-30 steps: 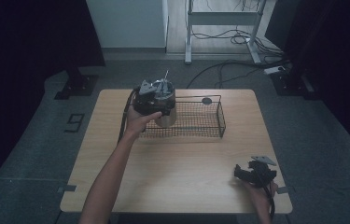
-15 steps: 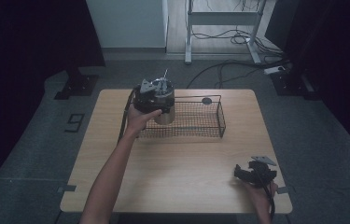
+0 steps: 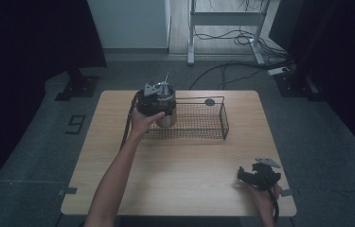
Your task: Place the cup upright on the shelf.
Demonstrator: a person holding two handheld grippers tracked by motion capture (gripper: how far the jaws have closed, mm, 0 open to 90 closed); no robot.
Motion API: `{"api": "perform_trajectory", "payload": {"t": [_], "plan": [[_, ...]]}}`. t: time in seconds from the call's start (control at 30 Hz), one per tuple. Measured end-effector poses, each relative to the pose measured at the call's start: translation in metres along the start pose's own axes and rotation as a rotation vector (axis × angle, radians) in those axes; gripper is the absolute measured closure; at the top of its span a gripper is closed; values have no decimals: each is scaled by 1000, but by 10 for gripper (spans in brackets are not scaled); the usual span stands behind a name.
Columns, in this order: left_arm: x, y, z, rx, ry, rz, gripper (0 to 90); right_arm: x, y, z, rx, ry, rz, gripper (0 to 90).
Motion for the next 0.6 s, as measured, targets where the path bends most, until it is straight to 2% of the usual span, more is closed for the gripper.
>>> {"api": "perform_trajectory", "payload": {"t": [0.2,0.6], "plan": [[-3,-11,7,-8,22,-16,38,0,0,0,1,-1,0,0],[-9,-24,23,-49,30,-39,38,0,0,0,1,0,0,0]]}}
Point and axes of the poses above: each handheld gripper's, and its own axes: y roughly backward along the jaws, z roughly out of its underside, x roughly to its right, the point moved 5 cm from there along -y, roughly forward along the jaws, and after that the axes turned 7 degrees about y, right-handed, at the moved point
